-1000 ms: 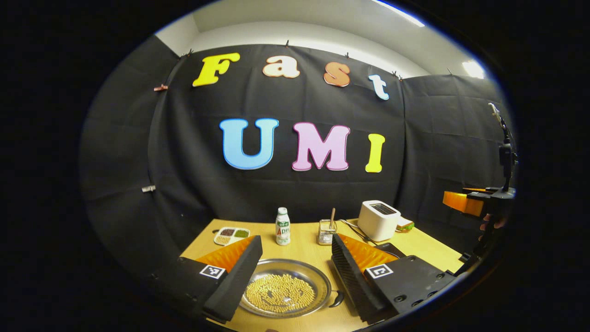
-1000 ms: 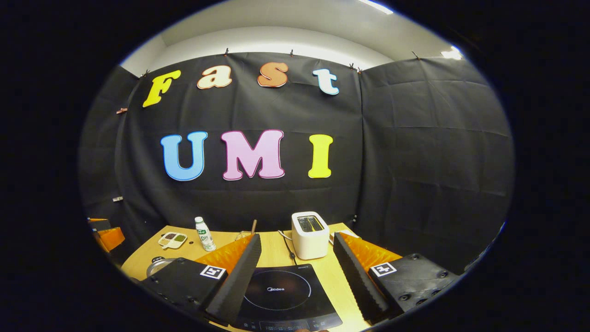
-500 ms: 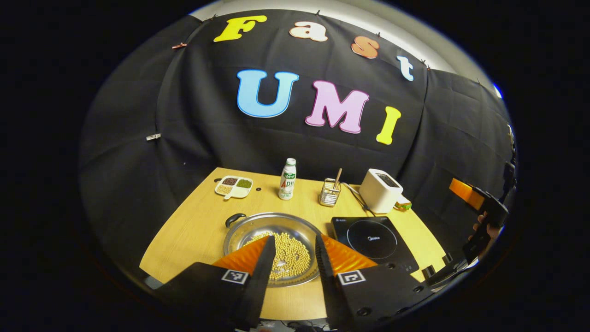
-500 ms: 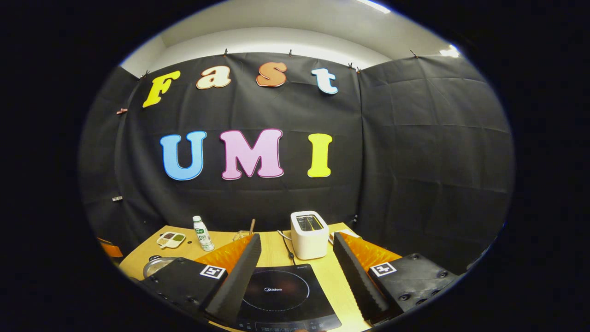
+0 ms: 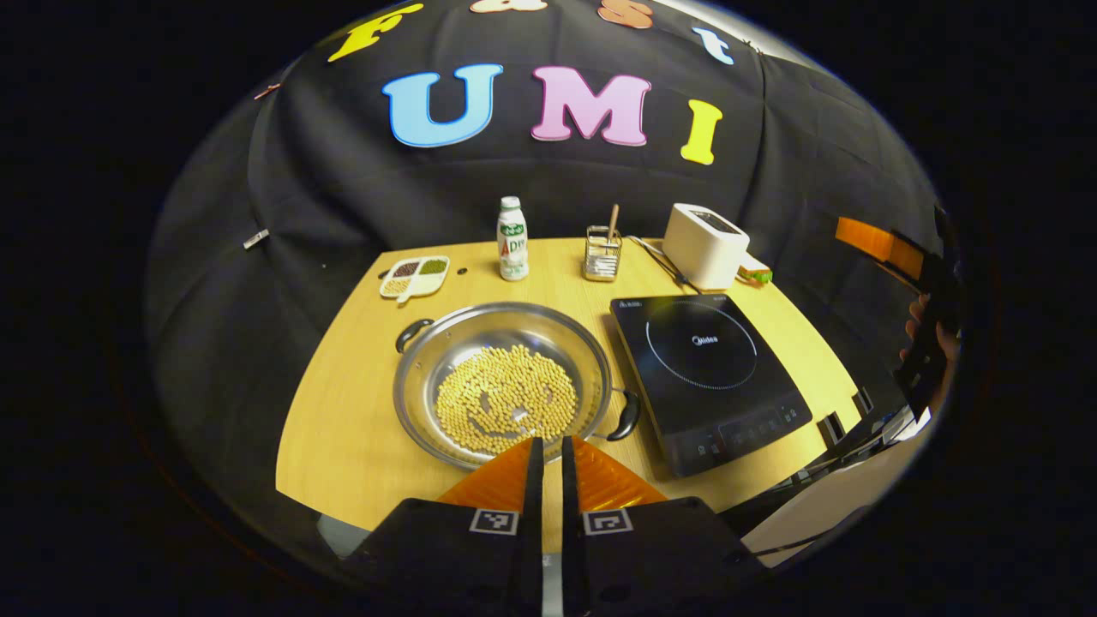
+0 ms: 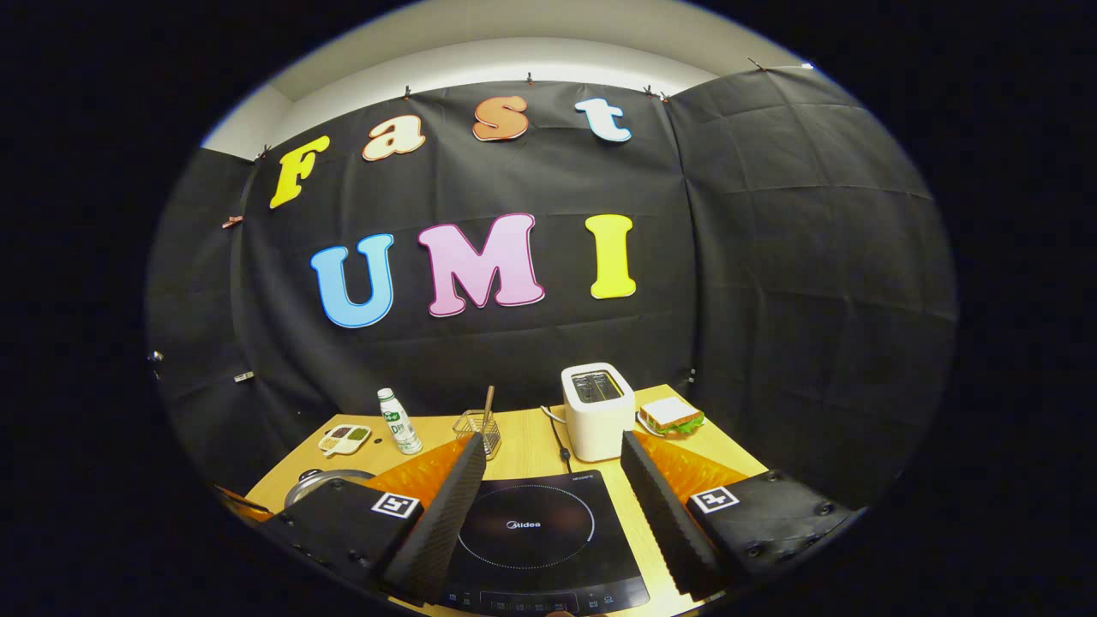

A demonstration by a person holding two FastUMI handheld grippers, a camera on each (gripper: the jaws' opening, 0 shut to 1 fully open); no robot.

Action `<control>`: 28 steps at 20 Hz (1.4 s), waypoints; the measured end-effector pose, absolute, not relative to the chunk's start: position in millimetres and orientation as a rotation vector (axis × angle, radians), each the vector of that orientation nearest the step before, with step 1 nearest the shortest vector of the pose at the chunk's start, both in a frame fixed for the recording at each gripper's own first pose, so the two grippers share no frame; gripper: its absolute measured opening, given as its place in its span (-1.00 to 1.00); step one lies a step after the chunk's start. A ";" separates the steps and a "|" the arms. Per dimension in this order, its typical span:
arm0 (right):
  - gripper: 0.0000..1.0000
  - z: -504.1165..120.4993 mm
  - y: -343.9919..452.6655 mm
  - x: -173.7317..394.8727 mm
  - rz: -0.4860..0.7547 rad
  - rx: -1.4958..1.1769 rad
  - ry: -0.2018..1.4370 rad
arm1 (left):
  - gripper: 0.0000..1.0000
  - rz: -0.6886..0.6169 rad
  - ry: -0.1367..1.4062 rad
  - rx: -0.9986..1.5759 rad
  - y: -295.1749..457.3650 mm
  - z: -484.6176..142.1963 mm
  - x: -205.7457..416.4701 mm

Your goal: First push the handle of the pot to place it horizontally, then grasp the pot with both hands and set it on the induction cooktop.

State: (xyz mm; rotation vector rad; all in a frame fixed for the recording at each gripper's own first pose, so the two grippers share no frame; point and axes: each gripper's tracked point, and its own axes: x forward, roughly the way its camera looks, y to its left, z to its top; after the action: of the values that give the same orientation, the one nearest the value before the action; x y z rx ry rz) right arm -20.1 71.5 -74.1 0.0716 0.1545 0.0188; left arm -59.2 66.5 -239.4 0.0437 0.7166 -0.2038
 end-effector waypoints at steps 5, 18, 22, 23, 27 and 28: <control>0.98 -79.3 50.7 -18.6 0.001 0.074 0.177 | -0.90 -0.271 0.818 0.040 40.8 -278.2 -59.9; 0.98 -84.4 -5.0 -17.3 -0.105 0.057 0.199 | -0.90 -0.389 0.952 0.218 9.1 -360.2 -33.3; 0.97 -83.6 -17.9 -18.2 -0.139 0.055 0.197 | -0.90 -0.407 0.965 0.237 -3.8 -370.4 -19.3; 0.97 -83.2 -21.0 -18.5 -0.148 0.057 0.197 | -0.90 -0.413 0.967 0.237 -7.7 -371.4 -16.9; 0.98 -85.7 -33.4 -21.3 -0.187 0.055 0.203 | -0.90 -0.426 0.969 0.235 -19.3 -372.3 -12.6; 0.97 -84.1 -37.0 -20.7 -0.196 0.058 0.201 | -0.89 -0.429 0.972 0.230 -21.4 -373.1 -12.0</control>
State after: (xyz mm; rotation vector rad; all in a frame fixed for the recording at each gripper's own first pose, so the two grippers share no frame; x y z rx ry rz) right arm -20.7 -37.0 -84.1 0.0576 0.2006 -0.1964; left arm -12.0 -21.4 -373.1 0.2299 0.9723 -0.4293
